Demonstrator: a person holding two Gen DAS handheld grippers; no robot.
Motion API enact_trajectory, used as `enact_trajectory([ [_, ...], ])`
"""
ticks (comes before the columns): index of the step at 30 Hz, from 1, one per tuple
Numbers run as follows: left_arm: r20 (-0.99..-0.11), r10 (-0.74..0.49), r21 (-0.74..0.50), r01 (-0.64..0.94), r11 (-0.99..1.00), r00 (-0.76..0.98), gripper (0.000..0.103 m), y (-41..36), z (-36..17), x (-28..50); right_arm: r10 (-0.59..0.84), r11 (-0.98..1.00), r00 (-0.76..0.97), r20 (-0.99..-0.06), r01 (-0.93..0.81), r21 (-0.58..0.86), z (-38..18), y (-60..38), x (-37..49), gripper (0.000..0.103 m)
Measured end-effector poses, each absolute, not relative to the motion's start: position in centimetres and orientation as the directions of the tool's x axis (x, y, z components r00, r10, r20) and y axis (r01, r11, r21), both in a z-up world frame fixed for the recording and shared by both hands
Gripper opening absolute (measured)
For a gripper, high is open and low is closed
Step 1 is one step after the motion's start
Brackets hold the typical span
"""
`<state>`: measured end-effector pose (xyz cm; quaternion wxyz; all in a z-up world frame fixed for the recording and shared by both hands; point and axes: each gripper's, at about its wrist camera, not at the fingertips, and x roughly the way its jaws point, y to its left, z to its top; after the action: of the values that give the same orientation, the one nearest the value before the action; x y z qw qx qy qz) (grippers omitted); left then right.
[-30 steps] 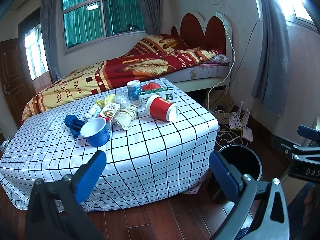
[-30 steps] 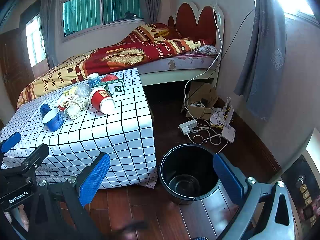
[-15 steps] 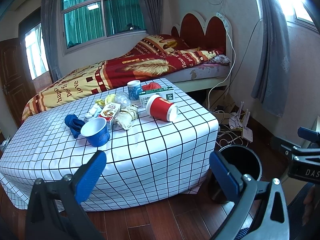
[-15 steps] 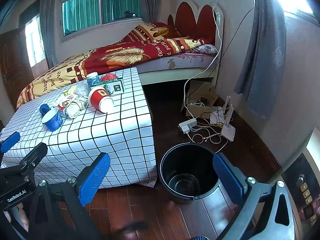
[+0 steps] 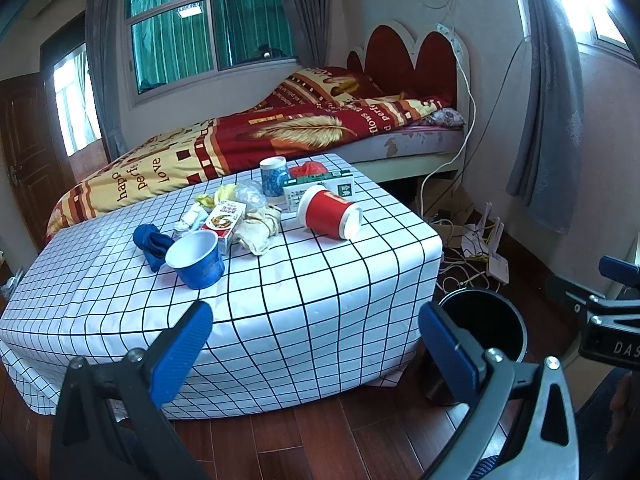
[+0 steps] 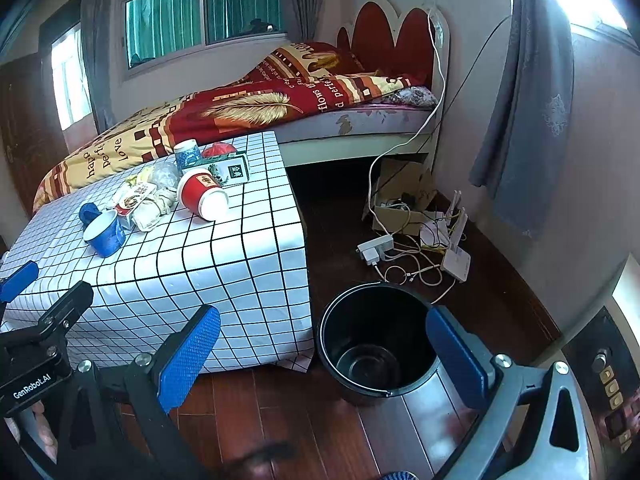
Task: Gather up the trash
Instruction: 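Grasp the blue bowl with the left tool while the right tool grasps the red paper cup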
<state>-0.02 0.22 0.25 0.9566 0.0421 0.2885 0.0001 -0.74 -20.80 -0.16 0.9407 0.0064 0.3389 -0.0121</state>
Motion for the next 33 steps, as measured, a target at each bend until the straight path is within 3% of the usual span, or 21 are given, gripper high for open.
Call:
enact_trajectory([
  [14, -0.564, 0.106, 0.018, -0.116, 0.993, 0.819, 0.103, 6.7, -1.2, 2.8, 0.128, 0.991, 0.766, -0.630, -0.116, 0.061, -0.4, -18.6, 2.1, 0.103],
  [24, -0.581, 0.256, 0.077, -0.262, 0.962, 0.772, 0.103, 12.4, -4.5, 8.9, 0.196, 0.969, 0.766, -0.612, -0.249, -0.001, -1.0, -12.3, 10.6, 0.103],
  [29, -0.607, 0.259, 0.063, -0.279, 0.958, 0.751, 0.103, 13.5, -6.8, 11.7, 0.242, 0.949, 0.711, -0.660, -0.315, 0.009, -3.0, -9.6, 15.8, 0.103],
  [33, -0.596, 0.274, 0.041, -0.312, 0.949, 0.755, 0.103, 14.3, -8.0, 13.0, 0.235, 0.926, 0.712, -0.661, -0.370, -0.070, -4.7, -7.0, 19.0, 0.103],
])
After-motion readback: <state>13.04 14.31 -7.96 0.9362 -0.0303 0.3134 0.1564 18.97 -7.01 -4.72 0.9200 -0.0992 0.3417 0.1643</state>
